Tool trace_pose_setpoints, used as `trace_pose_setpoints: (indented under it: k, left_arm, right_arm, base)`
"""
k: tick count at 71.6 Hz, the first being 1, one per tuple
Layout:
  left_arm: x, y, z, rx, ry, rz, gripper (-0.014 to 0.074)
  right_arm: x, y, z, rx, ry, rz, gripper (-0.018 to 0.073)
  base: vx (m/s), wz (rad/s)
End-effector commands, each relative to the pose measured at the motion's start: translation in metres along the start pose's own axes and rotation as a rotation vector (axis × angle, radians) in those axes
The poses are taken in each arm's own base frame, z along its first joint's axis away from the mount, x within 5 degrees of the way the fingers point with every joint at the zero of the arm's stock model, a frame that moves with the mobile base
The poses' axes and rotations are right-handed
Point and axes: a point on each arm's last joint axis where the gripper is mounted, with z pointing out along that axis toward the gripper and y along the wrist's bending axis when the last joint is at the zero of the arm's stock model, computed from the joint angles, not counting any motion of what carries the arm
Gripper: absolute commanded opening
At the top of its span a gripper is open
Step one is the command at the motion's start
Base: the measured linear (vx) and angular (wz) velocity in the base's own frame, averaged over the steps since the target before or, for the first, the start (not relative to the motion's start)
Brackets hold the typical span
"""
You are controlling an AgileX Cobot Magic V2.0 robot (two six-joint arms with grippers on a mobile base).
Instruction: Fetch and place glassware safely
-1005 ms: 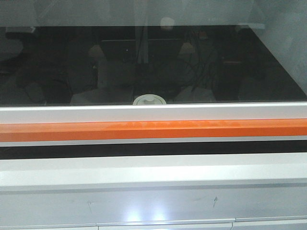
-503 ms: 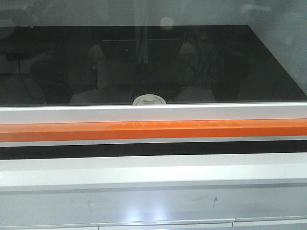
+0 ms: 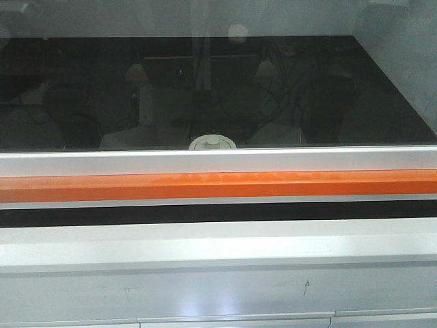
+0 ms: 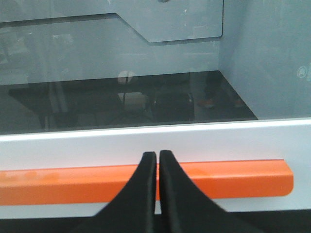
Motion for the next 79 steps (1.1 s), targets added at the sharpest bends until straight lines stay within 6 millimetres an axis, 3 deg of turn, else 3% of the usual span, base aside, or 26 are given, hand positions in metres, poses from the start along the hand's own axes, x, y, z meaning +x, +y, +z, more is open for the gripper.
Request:
trace_pose_setpoints:
  k: [1,12,29,49,79]
  left_arm:
    - [-0.022,-0.001,0.001,0.006,-0.145,-0.011,-0.0007]
    - [-0.021,-0.001,0.003,0.005,-0.13,-0.02,-0.0007]
    - [0.0,-0.001,0.021,0.002,0.032,-0.018,-0.0007]
    - [0.034,0.001,0.027,-0.009,0.092,-0.075,-0.0007]
    - [0.053,0.001,0.04,-0.013,0.22,-0.056,-0.0007]
  right_arm:
    - [-0.02,0.0,0.002,0.005,-0.136,-0.017,-0.0008]
    - [-0.019,0.002,0.008,-0.013,-0.122,-0.063,-0.0006]
    - [-0.01,0.004,0.02,-0.029,-0.051,-0.112,-0.0005]
    - [0.034,-0.001,0.018,-0.011,-0.078,-0.036,-0.0003]
    - [0.055,-0.002,0.038,-0.004,0.032,-0.045,-0.0001]
  base:
    - [0.0,0.0]
    - [0.0,0.0]
    - [0.0,0.0]
    - [0.0,0.0]
    - [0.0,0.0]
